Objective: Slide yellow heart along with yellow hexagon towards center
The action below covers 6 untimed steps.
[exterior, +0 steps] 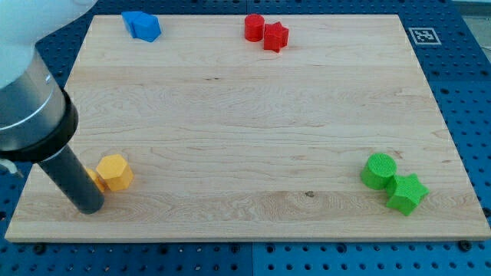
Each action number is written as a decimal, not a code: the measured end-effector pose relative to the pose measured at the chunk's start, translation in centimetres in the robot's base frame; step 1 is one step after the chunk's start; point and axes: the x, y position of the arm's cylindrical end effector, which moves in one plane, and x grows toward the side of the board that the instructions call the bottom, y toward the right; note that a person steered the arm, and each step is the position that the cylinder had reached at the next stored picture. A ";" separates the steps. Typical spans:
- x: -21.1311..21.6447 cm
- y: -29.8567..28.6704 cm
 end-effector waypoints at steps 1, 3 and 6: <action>0.9 -1.0; 0.2 -5.7; -2.4 -0.8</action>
